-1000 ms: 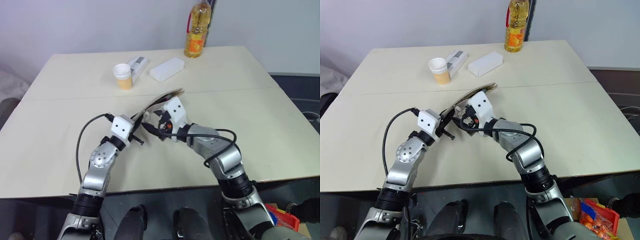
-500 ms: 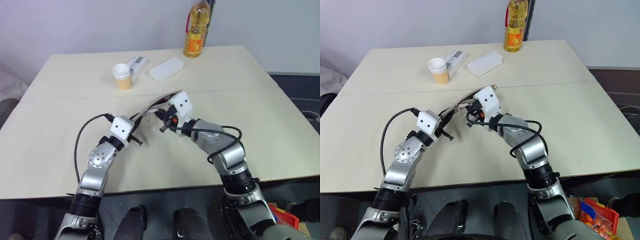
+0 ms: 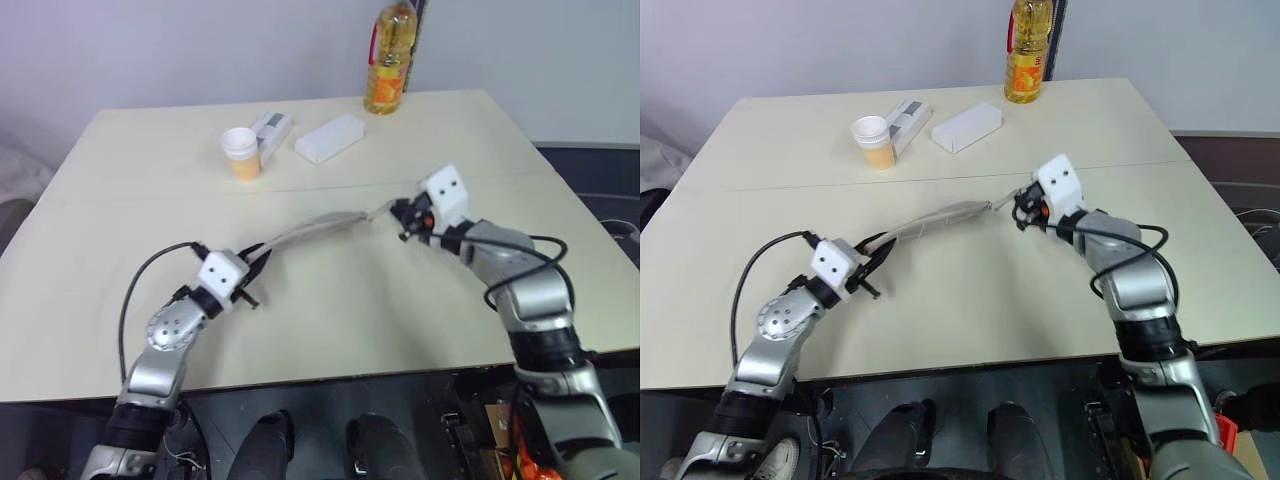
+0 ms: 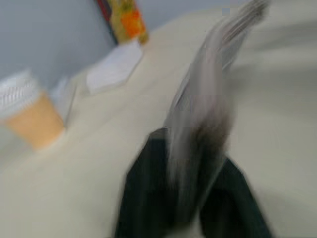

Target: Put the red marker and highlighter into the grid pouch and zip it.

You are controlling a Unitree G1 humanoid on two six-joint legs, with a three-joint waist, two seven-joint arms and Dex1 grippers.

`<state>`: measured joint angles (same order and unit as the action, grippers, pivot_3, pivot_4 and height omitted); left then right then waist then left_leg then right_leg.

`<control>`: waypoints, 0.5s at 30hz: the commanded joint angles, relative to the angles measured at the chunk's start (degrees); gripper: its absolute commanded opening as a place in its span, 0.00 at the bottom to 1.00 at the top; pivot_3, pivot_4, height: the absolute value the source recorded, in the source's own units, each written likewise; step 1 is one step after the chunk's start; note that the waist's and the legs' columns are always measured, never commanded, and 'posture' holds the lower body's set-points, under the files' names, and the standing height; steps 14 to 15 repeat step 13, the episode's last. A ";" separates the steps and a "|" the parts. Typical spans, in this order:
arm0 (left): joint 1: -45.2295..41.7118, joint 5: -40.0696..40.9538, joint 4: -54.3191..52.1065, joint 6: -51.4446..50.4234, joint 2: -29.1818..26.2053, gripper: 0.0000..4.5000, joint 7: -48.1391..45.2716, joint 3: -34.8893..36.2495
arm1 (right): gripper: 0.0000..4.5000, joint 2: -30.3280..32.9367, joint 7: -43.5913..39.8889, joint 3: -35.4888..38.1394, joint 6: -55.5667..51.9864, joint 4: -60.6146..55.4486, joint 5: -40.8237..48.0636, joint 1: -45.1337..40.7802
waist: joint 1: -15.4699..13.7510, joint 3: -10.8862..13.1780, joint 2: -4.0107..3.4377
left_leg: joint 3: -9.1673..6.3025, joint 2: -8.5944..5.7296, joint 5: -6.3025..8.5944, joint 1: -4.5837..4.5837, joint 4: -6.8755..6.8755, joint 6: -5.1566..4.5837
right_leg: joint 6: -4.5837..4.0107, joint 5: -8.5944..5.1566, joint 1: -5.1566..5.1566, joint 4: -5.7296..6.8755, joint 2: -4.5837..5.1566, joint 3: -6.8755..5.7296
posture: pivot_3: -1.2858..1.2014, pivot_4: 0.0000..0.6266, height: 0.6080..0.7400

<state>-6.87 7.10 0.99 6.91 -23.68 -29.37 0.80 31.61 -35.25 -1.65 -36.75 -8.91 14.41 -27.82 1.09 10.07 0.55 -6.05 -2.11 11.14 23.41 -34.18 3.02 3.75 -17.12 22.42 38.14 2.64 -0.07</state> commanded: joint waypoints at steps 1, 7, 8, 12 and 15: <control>2.20 3.24 -2.60 -3.64 -1.20 0.57 0.49 4.39 | 0.55 2.74 -4.75 1.22 1.57 -5.47 2.42 3.61 | -0.06 0.01 -0.01 | 0.01 -0.01 0.00 0.00 0.00 -0.01 | 0.00 0.00 0.00 0.00 0.02 0.00 | 0.52 0.24 1.00; 10.50 7.60 -3.94 -10.28 -2.18 1.00 1.81 11.84 | 0.65 4.74 -6.67 7.62 6.78 -1.87 4.17 11.12 | -0.25 0.00 0.00 | 0.00 -0.01 0.01 -0.02 -0.10 0.00 | 0.00 0.00 -0.08 -0.03 0.03 0.00 | 0.52 0.24 1.00; 11.25 7.82 -4.15 -10.94 -2.17 1.00 2.15 12.48 | 0.65 4.66 -6.72 8.33 7.45 -1.28 4.35 11.62 | -0.31 0.01 0.00 | 0.01 0.00 0.01 -0.04 -0.10 0.00 | 0.00 -0.01 -0.09 -0.03 0.04 0.01 | 0.52 0.24 1.00; 12.29 8.21 -5.33 -13.12 -1.44 1.00 3.93 13.68 | 0.65 3.92 -6.91 9.12 9.20 0.87 4.00 11.82 | -0.37 0.00 0.00 | 0.00 0.00 0.01 -0.06 -0.10 0.00 | -0.02 -0.01 -0.10 -0.04 0.04 0.01 | 0.52 0.24 1.00; 12.39 8.14 -5.64 -12.69 -1.16 1.00 4.19 13.76 | 0.65 3.47 -6.67 8.93 9.79 1.46 3.80 11.70 | -0.37 0.00 0.00 | 0.00 0.01 0.01 -0.06 -0.10 0.00 | -0.02 -0.01 -0.10 -0.04 0.03 0.01 | 0.52 0.24 1.00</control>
